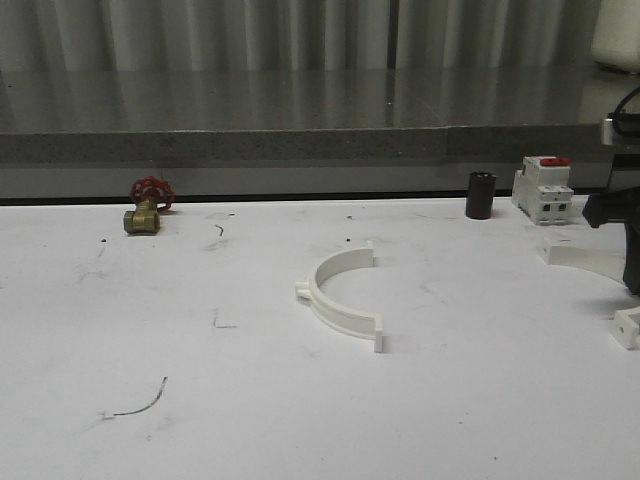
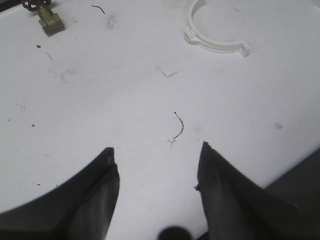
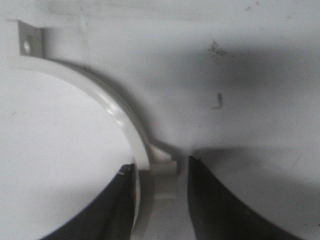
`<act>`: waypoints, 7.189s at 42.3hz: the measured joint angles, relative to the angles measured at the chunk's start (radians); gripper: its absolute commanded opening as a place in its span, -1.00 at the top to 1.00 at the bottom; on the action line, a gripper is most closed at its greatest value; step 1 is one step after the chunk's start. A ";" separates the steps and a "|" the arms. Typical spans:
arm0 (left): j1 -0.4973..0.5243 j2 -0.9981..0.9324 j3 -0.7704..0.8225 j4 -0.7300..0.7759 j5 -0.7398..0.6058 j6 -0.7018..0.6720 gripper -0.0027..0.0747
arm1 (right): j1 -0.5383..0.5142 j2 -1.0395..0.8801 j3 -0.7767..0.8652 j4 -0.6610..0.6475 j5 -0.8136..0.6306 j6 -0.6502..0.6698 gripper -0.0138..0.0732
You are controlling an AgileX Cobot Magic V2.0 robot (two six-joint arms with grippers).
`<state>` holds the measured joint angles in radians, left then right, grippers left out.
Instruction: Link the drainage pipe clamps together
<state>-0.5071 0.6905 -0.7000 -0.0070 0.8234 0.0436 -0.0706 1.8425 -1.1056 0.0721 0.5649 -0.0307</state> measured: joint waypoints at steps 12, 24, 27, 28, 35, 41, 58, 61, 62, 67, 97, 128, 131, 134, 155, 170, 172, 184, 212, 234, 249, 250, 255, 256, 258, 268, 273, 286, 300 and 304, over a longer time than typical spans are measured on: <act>0.000 0.000 0.000 0.000 0.000 0.000 0.01 | 0.000 0.000 -0.002 0.000 0.011 0.000 0.24; 0.000 0.000 0.000 0.000 0.000 0.000 0.01 | 0.000 -0.044 -0.034 0.004 0.125 0.000 0.24; 0.000 0.000 0.000 0.000 0.000 0.000 0.01 | 0.000 -0.091 -0.054 0.014 0.175 0.000 0.24; 0.000 0.000 0.000 0.000 0.000 0.000 0.01 | 0.002 -0.113 -0.064 0.022 0.198 0.000 0.24; 0.000 0.000 0.000 0.000 0.000 0.000 0.01 | 0.051 -0.246 -0.131 0.036 0.334 0.000 0.24; 0.000 0.000 0.000 0.000 0.000 0.000 0.01 | 0.151 -0.308 -0.235 0.036 0.430 0.031 0.24; 0.000 0.000 0.000 0.000 0.000 0.000 0.01 | 0.387 -0.169 -0.383 -0.098 0.478 0.402 0.24; 0.000 0.000 0.000 0.000 0.000 0.000 0.01 | 0.414 -0.125 -0.383 -0.132 0.464 0.463 0.24; 0.000 0.000 0.000 0.000 0.000 0.000 0.01 | 0.421 -0.112 -0.383 -0.141 0.462 0.479 0.24; 0.000 0.000 0.000 0.000 0.000 0.000 0.01 | 0.446 -0.044 -0.383 -0.179 0.446 0.566 0.24; 0.000 0.000 0.000 0.000 0.000 0.000 0.01 | 0.476 0.106 -0.269 -0.166 0.231 0.683 0.24; 0.000 0.000 0.000 0.000 0.000 0.000 0.01 | 0.476 0.126 -0.251 -0.147 0.184 0.685 0.24; 0.000 0.000 0.000 0.000 0.000 0.000 0.01 | 0.476 0.126 -0.251 -0.149 0.182 0.685 0.24; 0.000 0.000 0.000 0.000 0.000 0.000 0.01 | 0.476 0.126 -0.251 -0.149 0.182 0.685 0.24; 0.000 0.000 0.000 0.000 0.000 0.000 0.01 | 0.476 0.129 -0.251 -0.161 0.181 0.685 0.24; 0.000 0.000 0.000 0.000 0.000 0.000 0.01 | 0.488 0.143 -0.251 -0.170 0.177 0.685 0.24; 0.000 0.000 0.000 0.000 0.000 0.000 0.01 | 0.488 0.143 -0.251 -0.170 0.177 0.685 0.24; 0.000 0.000 0.000 0.000 0.000 0.000 0.01 | 0.488 0.145 -0.251 -0.170 0.177 0.685 0.24; 0.000 0.000 0.000 0.000 0.000 0.000 0.01 | 0.488 0.152 -0.251 -0.156 0.170 0.687 -0.01; 0.000 0.000 0.000 0.000 0.000 0.000 0.01 | 0.468 -0.006 -0.251 -0.154 0.226 0.550 -0.01; 0.000 0.000 0.000 0.000 0.000 0.002 0.01 | 0.352 -0.418 -0.149 -0.110 0.312 0.057 0.03; 0.000 0.000 0.000 0.000 0.000 0.002 0.01 | 0.346 -0.461 -0.132 -0.108 0.308 0.045 0.03; 0.000 0.000 0.000 0.000 0.000 0.002 0.01 | 0.328 -0.628 -0.026 -0.101 0.266 0.025 0.03; 0.000 0.000 0.000 0.000 0.000 0.002 0.01 | 0.328 -0.669 -0.005 -0.100 0.260 0.023 0.03; 0.000 0.000 0.000 0.000 0.000 0.002 0.01 | 0.328 -0.737 0.049 -0.099 0.250 0.031 0.03; 0.000 0.000 0.000 0.000 0.000 0.002 0.01 | 0.328 -1.021 0.275 -0.096 0.216 0.108 0.03; 0.000 0.000 0.000 0.000 0.000 0.002 0.01 | 0.328 -1.127 0.358 -0.096 0.204 0.115 0.03; 0.000 0.000 0.000 0.000 0.000 0.002 0.01 | 0.328 -1.204 0.387 -0.096 0.263 0.117 0.43; 0.000 0.000 0.000 0.000 0.000 0.002 0.01 | 0.328 -1.204 0.387 -0.096 0.267 0.117 0.84; 0.000 0.000 0.000 0.000 0.000 0.002 0.01 | 0.328 -1.204 0.387 -0.096 0.267 0.117 0.84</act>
<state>-0.5071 0.6905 -0.7000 -0.0070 0.8234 0.0452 0.2570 0.6384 -0.7187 -0.0242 0.8317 0.0863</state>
